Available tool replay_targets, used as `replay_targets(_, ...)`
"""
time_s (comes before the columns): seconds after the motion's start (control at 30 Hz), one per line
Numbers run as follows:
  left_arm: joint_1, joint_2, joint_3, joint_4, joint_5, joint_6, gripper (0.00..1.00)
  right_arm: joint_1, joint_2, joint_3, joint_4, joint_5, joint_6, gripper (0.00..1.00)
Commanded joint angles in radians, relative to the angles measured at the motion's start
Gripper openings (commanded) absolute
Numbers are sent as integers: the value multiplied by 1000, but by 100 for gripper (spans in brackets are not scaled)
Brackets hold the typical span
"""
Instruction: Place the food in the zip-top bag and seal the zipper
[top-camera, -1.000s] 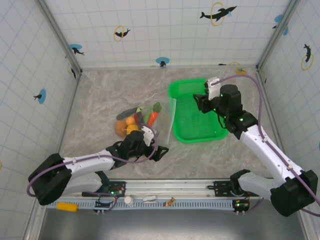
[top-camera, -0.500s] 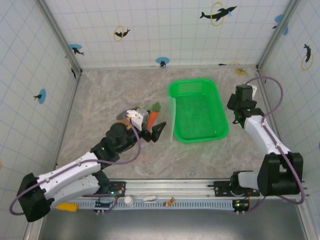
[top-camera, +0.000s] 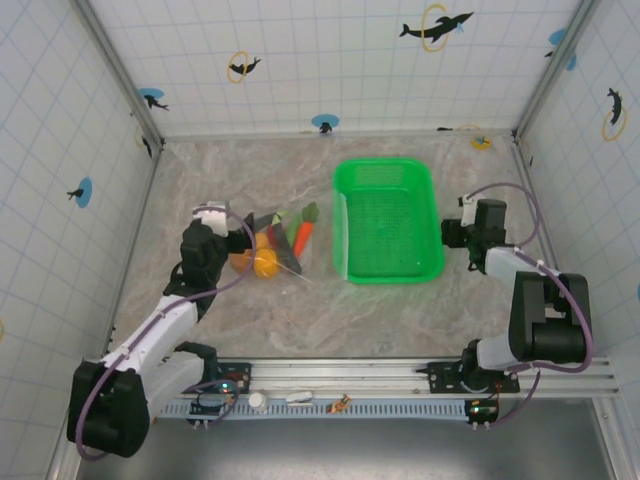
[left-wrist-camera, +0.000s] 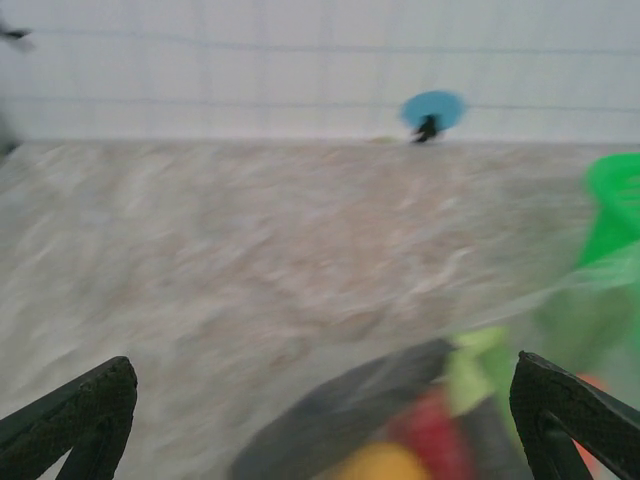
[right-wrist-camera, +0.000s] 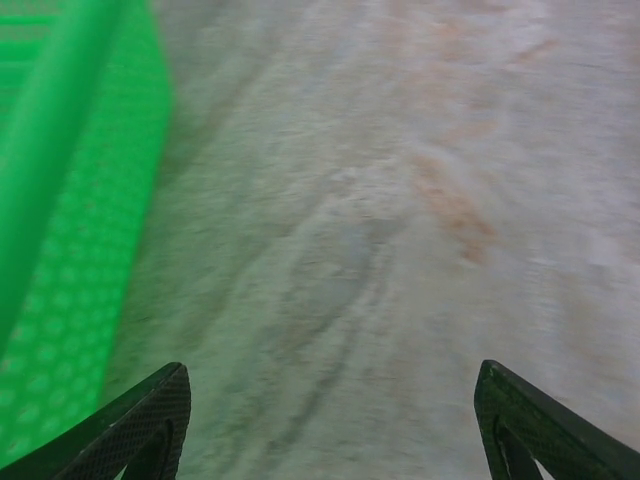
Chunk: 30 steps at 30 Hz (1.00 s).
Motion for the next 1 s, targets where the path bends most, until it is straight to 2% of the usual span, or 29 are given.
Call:
replay_targets(0.0,96,3,-117,124,-88,19,98,-11,-12,-83,225,-147,29,77)
replay_targets(0.1,165,67,-216,241,-70,70,98,-11,-24,-166,316,-45,76,77)
replay_targets(0.17,195,131,-269,292,-59,63,98,-10,-4,-165,262,74,106,77)
replay_targets(0.2,205,159,-294,323,-52,47,98,-11,5,-163,234,95,111,78)
replay_targets(0.3,223,249,-362,476,-17,-23,98,-9,-9,-245,329,106,105,78)
replay_targets(0.33,223,280,-369,546,-6,-12,98,-9,-21,-289,385,115,111,78)
replay_targets(0.37,223,305,-339,523,26,30,98,-9,-28,-322,427,130,124,78)
replay_targets(0.4,223,339,-331,573,27,49,98,-10,-31,-346,454,139,140,78)
replay_targets(0.5,234,437,-347,788,-53,-7,98,-13,-31,-445,607,149,159,79)
replay_targets(0.57,245,494,-394,920,2,2,98,-19,-43,-455,632,166,183,80)
replay_targets(0.63,245,568,-446,1117,80,29,98,-27,-46,-498,750,131,188,80)
replay_targets(0.7,245,540,-450,1049,119,60,97,-37,-38,-523,821,118,215,81)
replay_targets(0.77,246,551,-415,1008,150,65,98,-26,7,-583,997,132,212,81)
replay_targets(0.83,249,545,-381,927,132,52,98,34,35,-561,960,168,159,81)
replay_targets(0.87,250,551,-374,927,106,39,98,82,85,-568,1017,226,117,83)
replay_targets(0.9,251,553,-373,924,90,33,98,97,106,-587,1095,265,107,98)
replay_targets(0.97,251,553,-368,913,61,22,98,88,84,-575,1036,289,131,99)
